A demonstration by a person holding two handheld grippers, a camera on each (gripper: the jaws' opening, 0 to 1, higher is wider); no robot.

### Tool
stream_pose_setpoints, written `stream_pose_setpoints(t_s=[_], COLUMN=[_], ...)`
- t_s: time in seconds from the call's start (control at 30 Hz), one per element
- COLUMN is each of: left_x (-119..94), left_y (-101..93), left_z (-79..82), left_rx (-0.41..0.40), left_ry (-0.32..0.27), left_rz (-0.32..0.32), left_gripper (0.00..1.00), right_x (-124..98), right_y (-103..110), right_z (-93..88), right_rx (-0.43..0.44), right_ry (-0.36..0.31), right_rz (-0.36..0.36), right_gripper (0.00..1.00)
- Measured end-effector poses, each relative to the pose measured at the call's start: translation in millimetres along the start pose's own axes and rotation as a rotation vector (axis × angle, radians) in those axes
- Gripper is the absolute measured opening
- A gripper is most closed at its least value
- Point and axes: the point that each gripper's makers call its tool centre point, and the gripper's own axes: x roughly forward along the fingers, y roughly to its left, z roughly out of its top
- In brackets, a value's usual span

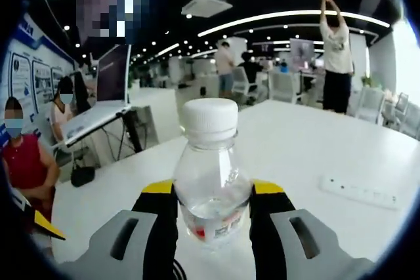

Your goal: Arrange the tabletop items into an orderly group along one side of the table until the central work area is clear of visible clutter.

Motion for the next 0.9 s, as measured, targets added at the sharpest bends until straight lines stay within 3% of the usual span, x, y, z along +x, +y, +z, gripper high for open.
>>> stream_pose_setpoints(t_s=[0.43, 0.7, 0.9], left_x=[2, 1, -3], left_y=[-1.2, -3.2, 1.0], left_z=[-8.0, -11.2, -6.1], left_rx=[0.007, 0.005, 0.044], left_ry=[0.026, 0.036, 0.015], left_rz=[-0.006, -0.015, 0.019], left_gripper=[0.99, 0.99, 0.97], right_x=[29, 33, 33], right_y=[-1, 6, 4], right_z=[-5.4, -9.1, -10.3], right_rx=[-0.014, -0.072, -0.065], right_ry=[-0.008, 0.002, 0.007], right_rz=[0.022, 0.017, 0.003], right_gripper=[0.42, 0.42, 0.42])
